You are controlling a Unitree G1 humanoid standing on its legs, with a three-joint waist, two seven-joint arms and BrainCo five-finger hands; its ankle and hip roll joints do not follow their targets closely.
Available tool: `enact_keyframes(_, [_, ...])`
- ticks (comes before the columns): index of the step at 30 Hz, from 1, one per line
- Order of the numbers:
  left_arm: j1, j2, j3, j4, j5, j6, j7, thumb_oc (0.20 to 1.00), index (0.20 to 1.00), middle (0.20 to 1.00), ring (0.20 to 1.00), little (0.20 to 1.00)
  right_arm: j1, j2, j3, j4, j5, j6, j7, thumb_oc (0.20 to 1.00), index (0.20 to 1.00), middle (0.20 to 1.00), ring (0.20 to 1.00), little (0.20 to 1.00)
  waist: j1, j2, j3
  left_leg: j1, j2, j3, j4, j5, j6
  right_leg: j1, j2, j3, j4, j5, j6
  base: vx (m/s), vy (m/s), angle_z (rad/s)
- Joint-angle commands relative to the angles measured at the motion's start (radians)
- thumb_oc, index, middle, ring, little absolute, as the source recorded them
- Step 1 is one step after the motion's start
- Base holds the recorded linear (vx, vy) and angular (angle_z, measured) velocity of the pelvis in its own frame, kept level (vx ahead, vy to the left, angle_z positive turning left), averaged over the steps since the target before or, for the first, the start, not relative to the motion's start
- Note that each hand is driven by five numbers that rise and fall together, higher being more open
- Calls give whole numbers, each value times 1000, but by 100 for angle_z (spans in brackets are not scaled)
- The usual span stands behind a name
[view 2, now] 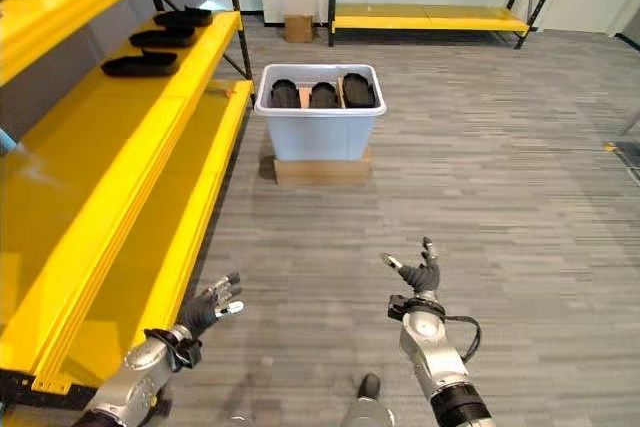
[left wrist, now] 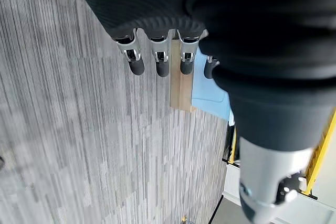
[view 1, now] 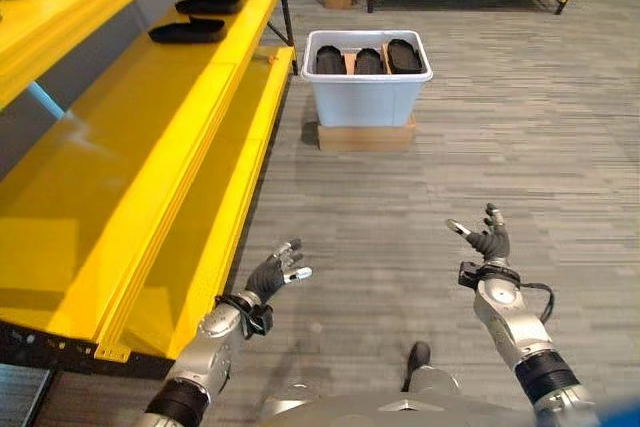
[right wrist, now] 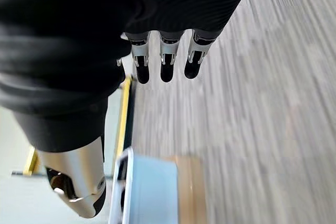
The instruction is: Move parts from the plastic box to the shelf.
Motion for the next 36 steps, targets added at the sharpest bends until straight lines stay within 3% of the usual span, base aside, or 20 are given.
enact_keyframes(1, [-51, 16, -5, -74, -36, -70, 17, 1000, 1000, 1000, 1000, 1000, -60, -29, -50, -27, -40, -34, -26, 1000, 1000, 1000, 1000, 1000, 0, -50, -15, -113, -34, -33, 107, -31, 31, 11, -56, -18, -8, -35, 74, 505, -241, -28])
enact_keyframes(4, [-49, -9, -7, -67, -60, -100, 36, 1000, 1000, 1000, 1000, 1000, -65, -48, -42, -16, -49, -46, 3, 1000, 1000, 1000, 1000, 1000, 1, -44, -15, -170, 35, -22, 249, 49, -20, 44, -16, -27, -25, -69, 30, 321, -180, -13])
enact_keyframes(9, [-65, -34, 20, -42, -84, -130, 119, 1000, 1000, 1000, 1000, 1000, -54, -65, -27, -20, -51, -52, 91, 1000, 1000, 1000, 1000, 1000, -11, -55, -17, -230, 100, 22, 457, 93, -51, 66, 30, -47, -36, -116, -27, 226, -144, 1])
enact_keyframes(10, [-70, -37, 27, -40, -76, -134, 130, 1000, 1000, 1000, 1000, 1000, -48, -64, -27, -23, -48, -49, 99, 1000, 1000, 1000, 1000, 1000, -9, -58, -16, -246, 93, 12, 477, 93, -50, 70, 38, -54, -42, -115, -29, 192, -76, 24])
enact_keyframes(12, [-65, -41, 43, -46, -63, -130, 138, 1000, 1000, 1000, 1000, 1000, -39, -63, -35, -19, -44, -53, 123, 1000, 1000, 1000, 1000, 1000, 4, -55, -16, -254, 20, -34, 419, 54, -29, 60, 46, -45, -41, -104, -18, 188, 39, 35])
enact_keyframes(13, [-58, -32, 54, -53, -50, -131, 150, 1000, 1000, 1000, 1000, 1000, -33, -62, -35, -27, -57, -51, 148, 1000, 1000, 1000, 1000, 1000, 8, -58, -12, -228, -54, -31, 254, 43, 7, 30, 36, -53, -27, -79, -6, 182, 158, 29])
enact_keyframes(14, [-55, -26, 59, -56, -47, -136, 161, 1000, 1000, 1000, 1000, 1000, -29, -61, -29, -39, -60, -46, 152, 1000, 1000, 1000, 1000, 1000, 7, -51, -8, -208, -77, -28, 133, 40, 12, 23, 37, -55, -17, -75, 5, 174, 202, 22])
enact_keyframes(17, [-45, -28, 76, -43, -51, -154, 174, 1000, 1000, 1000, 1000, 1000, -12, -57, -16, -62, -69, -36, 180, 1000, 1000, 1000, 1000, 1000, 20, -37, 9, -248, -52, -35, -33, 160, -18, 78, 50, -33, -29, -96, 16, 181, 171, 29])
enact_keyframes(18, [-39, -33, 84, -34, -45, -161, 178, 1000, 1000, 1000, 1000, 1000, -8, -57, -12, -60, -76, -43, 193, 1000, 1000, 1000, 1000, 1000, 30, -28, 13, -270, -29, -44, -85, 227, -36, 106, 55, -27, -40, -107, 16, 204, 180, 11])
enact_keyframes(20, [-30, -39, 94, -22, -39, -175, 185, 1000, 1000, 1000, 1000, 1000, -5, -58, -1, -63, -84, -44, 209, 1000, 1000, 1000, 1000, 1000, 42, -19, 17, -309, 8, -56, -124, 301, -55, 130, 54, -22, -46, -119, 13, 183, 176, -33])
enact_keyframes(22, [-13, -51, 120, 14, -15, -211, 181, 1000, 1000, 1000, 1000, 1000, 3, -64, 24, -68, -99, -50, 258, 1000, 1000, 1000, 1000, 1000, 61, -6, 32, -373, 74, -64, -155, 385, -79, 161, 41, -29, -18, -152, 5, 288, 330, -32])
enact_keyframes(24, [-6, -41, 135, 22, -11, -219, 198, 1000, 1000, 1000, 1000, 1000, 4, -71, 41, -70, -89, -53, 289, 1000, 1000, 1000, 1000, 1000, 68, -8, 32, -363, 76, -68, -142, 360, -80, 166, 24, -39, 48, -209, 9, 365, 395, -56])
enact_keyframes(26, [-2, -32, 149, 27, 9, -207, 199, 1000, 1000, 1000, 1000, 1000, 10, -66, 44, -75, -70, -40, 300, 1000, 1000, 1000, 1000, 1000, 72, -13, 35, -348, 62, -62, -102, 309, -58, 171, 14, -53, 99, -246, 8, 384, 379, -59])
enact_keyframes(27, [-5, -20, 154, 35, 23, -203, 188, 1000, 1000, 1000, 1000, 1000, 22, -60, 37, -82, -69, -41, 307, 1000, 1000, 1000, 1000, 1000, 77, -23, 31, -340, 35, -61, -68, 261, -36, 177, 8, -61, 114, -260, 10, 292, 277, -12])
enact_keyframes(33, [-16, 12, 149, 47, 77, -207, 154, 1000, 1000, 1000, 1000, 1000, 19, -32, 42, -78, -47, -46, 279, 1000, 1000, 1000, 1000, 1000, 112, -38, 16, -347, -72, -102, -14, 173, 31, 161, -16, -52, 158, -280, 32, 254, 283, 18])
enact_keyframes(36, [-20, 19, 144, 52, 83, -209, 144, 1000, 1000, 1000, 1000, 1000, 11, -24, 45, -76, -37, -53, 248, 1000, 1000, 1000, 1000, 1000, 121, -43, 14, -354, -98, -115, 1, 149, 53, 152, -24, -35, 178, -284, 44, 99, 198, 6])
